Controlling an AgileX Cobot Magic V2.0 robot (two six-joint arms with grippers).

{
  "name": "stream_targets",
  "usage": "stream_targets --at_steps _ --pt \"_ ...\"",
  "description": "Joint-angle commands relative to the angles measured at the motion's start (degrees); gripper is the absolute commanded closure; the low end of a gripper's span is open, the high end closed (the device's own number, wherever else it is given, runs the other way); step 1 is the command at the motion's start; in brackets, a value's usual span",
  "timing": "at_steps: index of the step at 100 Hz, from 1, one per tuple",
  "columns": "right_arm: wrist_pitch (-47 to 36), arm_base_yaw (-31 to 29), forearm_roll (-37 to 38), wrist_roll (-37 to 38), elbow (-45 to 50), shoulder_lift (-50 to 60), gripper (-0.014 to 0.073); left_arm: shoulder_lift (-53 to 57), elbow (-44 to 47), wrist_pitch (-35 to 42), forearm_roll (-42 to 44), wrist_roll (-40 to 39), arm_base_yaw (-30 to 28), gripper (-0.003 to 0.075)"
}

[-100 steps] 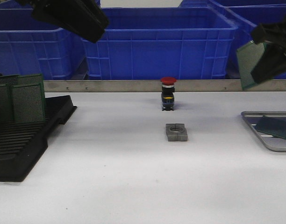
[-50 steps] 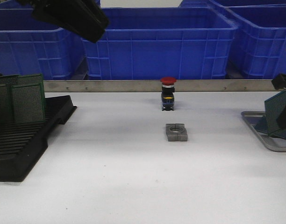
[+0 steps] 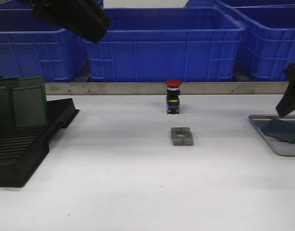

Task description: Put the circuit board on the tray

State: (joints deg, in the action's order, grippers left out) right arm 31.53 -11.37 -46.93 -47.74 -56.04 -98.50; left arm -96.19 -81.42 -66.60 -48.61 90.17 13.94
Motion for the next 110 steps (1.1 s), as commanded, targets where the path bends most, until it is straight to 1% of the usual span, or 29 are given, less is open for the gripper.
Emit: stream_targets --at_steps 1,9,14,17,21,22,24,27,28,29,30,31,32,33,34,35,40,60,71,82,96,110 --pt "0.74 -0.32 0.1 -0.31 -1.41 5.73 0.013 3.65 -1.72 1.1 -3.65 -1.63 -0.91 0.0293" --pt "0.97 -0.2 0.22 -0.52 -1.29 9.2 0.0145 4.97 -1.72 2.57 -3.65 -2.53 -2.33 0.0309" --pt "0.64 0.0 0.11 -1.0 -0.87 11.42 0.0209 5.95 -1.72 4.16 -3.65 -5.5 -3.35 0.0343" --pt "0.5 0.2 0.03 -1.23 -0.58 12.72 0.0265 6.64 -1.72 5.12 -3.33 -6.91 -4.07 0.0378" --pt "0.07 0.5 0.03 -1.7 0.0 14.68 0.0366 7.4 -1.72 5.88 -2.77 -8.33 -4.82 0.0449" --pt "-0.02 0.57 0.03 -1.82 0.27 15.01 0.0403 7.65 -1.72 6.01 -2.41 -8.95 -5.15 0.0462" --pt "-0.29 0.69 0.03 -2.07 0.52 15.98 0.044 8.1 -1.72 6.11 -2.17 -9.48 -5.64 0.0506" --pt "-0.55 0.97 0.03 -2.47 1.26 17.61 0.0534 8.6 -1.72 6.03 -1.56 -10.87 -6.28 0.0587" --pt "-0.65 1.11 0.03 -2.69 1.4 17.95 0.0552 8.72 -1.72 6.03 -1.55 -11.23 -6.44 0.0603" --pt "-0.65 1.17 -0.03 -2.8 1.7 18.29 0.0589 9.11 -1.72 5.9 -1.44 -12.06 -6.77 0.0621" --pt "-0.65 1.3 -0.03 -3.04 1.85 18.98 0.0607 9.11 -1.72 5.89 -1.46 -12.49 -6.95 0.0657" --pt "-0.65 1.39 -0.18 -3.18 2.0 19.33 0.0625 9.37 -1.72 5.89 -1.46 -12.93 -7.12 0.0675" --pt "-0.65 1.61 -0.23 -3.49 2.27 20.01 0.066 9.39 -1.72 5.89 -1.46 -13.85 -7.49 0.0712" --pt "-0.65 1.73 -0.29 -3.64 2.41 20.36 0.0678 9.55 -1.72 5.82 -1.46 -14.25 -7.85 0.073" --pt "-0.72 1.85 -0.29 -3.81 2.67 21.05 0.0712 9.71 -1.72 5.82 -1.46 -14.91 -8.02 0.0738" --pt "-0.91 2.14 -0.36 -4.09 2.79 21.4 0.0726 9.81 -1.72 5.82 -1.46 -15.16 -8.17 0.0738" --pt "-2.02 3.41 -0.51 -4.66 3.7 23.82 0.0704 10.58 -1.72 6.02 -1.57 -16.77 -9.06 0.0741" --pt "-8.62 9.52 -0.51 -6.33 8.22 33.82 0.0706 13.77 -1.3 9.82 -1.59 -19.99 -10.25 0.0741" --pt "-12.15 11.61 -0.51 -6.33 11.75 38.41 0.0706 16.94 0.96 14.89 -1.82 -22.32 -10.25 0.0741" --pt "-17.63 14.36 -1.55 -6.33 15.94 43.27 0.0706 20.9 5.71 21.75 -2.25 -22.66 -10.25 0.0741" --pt "-24.51 18.1 -1.88 -6.33 22.01 48.96 0.0706 27.19 13.58 31.7 -5.79 -22.66 -10.25 0.0741" --pt "-26.55 19.22 -3.2 -6.33 27.23 54.69 0.0706 33.77 22.07 38.94 -9.38 -22.48 -10.25 0.0741"
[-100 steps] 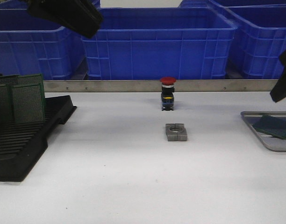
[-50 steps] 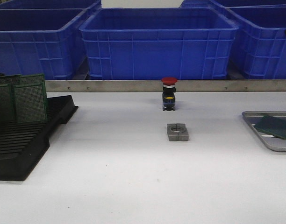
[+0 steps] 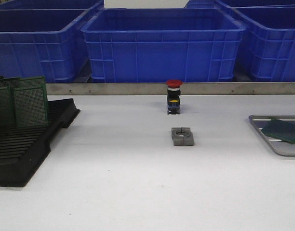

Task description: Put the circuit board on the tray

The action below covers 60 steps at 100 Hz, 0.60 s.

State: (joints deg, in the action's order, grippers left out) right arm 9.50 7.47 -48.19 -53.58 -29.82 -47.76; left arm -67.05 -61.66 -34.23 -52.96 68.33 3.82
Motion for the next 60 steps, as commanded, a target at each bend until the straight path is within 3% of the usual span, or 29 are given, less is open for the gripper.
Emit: stream_targets --at_steps 1,39,60 --pt "-4.58 0.37 -2.01 -0.48 1.44 4.3 0.0706 5.28 2.73 6.71 -5.5 -0.3 -0.13 0.0741" --pt "-3.86 0.37 -2.54 -0.48 10.12 27.94 0.0706 23.17 23.75 10.93 -17.58 13.48 -0.13 0.0741" --pt "1.36 0.37 -2.54 -0.48 12.56 38.73 0.0706 33.3 31.47 10.93 -18.61 13.81 -0.13 0.0741"
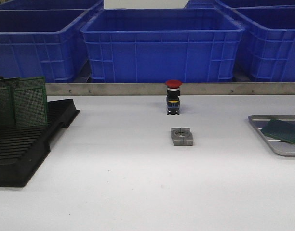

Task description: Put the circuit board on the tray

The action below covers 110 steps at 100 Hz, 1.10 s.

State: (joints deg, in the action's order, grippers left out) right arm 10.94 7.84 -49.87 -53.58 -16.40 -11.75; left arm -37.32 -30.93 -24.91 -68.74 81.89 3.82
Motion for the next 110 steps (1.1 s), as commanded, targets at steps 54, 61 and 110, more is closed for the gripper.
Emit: stream_targets --at_steps 54,61,110 --pt "3.21 0.01 -0.9 -0.48 -0.32 5.91 0.0706 12.27 5.2 1.61 -3.05 0.25 -0.13 0.0741" --pt "3.21 0.01 -0.9 -0.48 -0.32 5.91 0.0706 12.27 5.2 1.61 -3.05 0.25 -0.13 0.0741" --pt "3.21 0.01 -0.9 -0.48 -0.32 5.91 0.0706 12.27 5.2 1.61 -3.05 0.25 -0.13 0.0741"
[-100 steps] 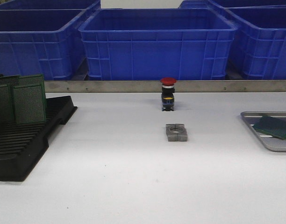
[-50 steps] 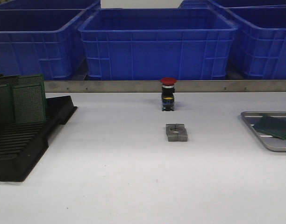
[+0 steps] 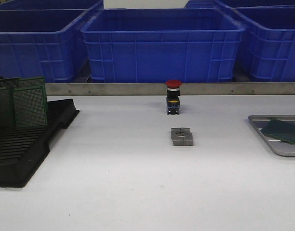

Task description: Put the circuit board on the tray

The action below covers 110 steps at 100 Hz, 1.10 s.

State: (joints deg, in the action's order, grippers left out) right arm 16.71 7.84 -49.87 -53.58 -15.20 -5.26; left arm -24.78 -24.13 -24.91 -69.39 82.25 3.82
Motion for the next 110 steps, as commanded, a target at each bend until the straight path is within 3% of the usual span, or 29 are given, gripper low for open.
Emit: stream_targets --at_steps 1,31,41,48,60,67,90,103,110 --pt "-2.57 0.01 -0.9 -0.48 -1.53 -0.58 0.0706 -0.26 -1.6 1.61 -2.4 -0.1 -0.13 0.0741" --pt "-2.42 0.01 -0.9 -0.48 -1.53 -0.58 0.0706 1.16 -0.1 3.2 -1.78 -0.1 -0.15 0.0741" --pt "-2.42 0.01 -0.9 -0.48 -1.53 -0.58 0.0706 2.92 0.13 4.94 3.77 -4.14 -0.15 0.0741" --pt "-2.42 0.01 -0.9 -0.48 -1.53 -0.58 0.0706 3.63 0.13 4.94 12.5 -15.54 -0.15 0.0741" --pt "-2.42 0.01 -0.9 -0.48 -1.53 -0.58 0.0706 4.85 0.63 3.24 33.19 -47.6 -0.15 0.0741" --pt "-2.42 0.01 -0.9 -0.48 -1.53 -0.58 0.0706 5.37 1.07 3.06 41.78 -59.13 -0.15 0.0741" --pt "-2.42 0.01 -0.9 -0.48 -1.53 -0.58 0.0706 7.57 6.6 14.63 53.9 -67.69 0.07 0.0741" --pt "-2.42 0.01 -0.9 -0.48 -1.53 -0.58 0.0706 10.85 12.44 21.5 69.39 -87.12 0.62 0.0741" --pt "-2.42 0.01 -0.9 -0.48 -1.53 -0.58 0.0706 12.55 16.14 26.24 73.42 -93.01 0.62 0.0741"
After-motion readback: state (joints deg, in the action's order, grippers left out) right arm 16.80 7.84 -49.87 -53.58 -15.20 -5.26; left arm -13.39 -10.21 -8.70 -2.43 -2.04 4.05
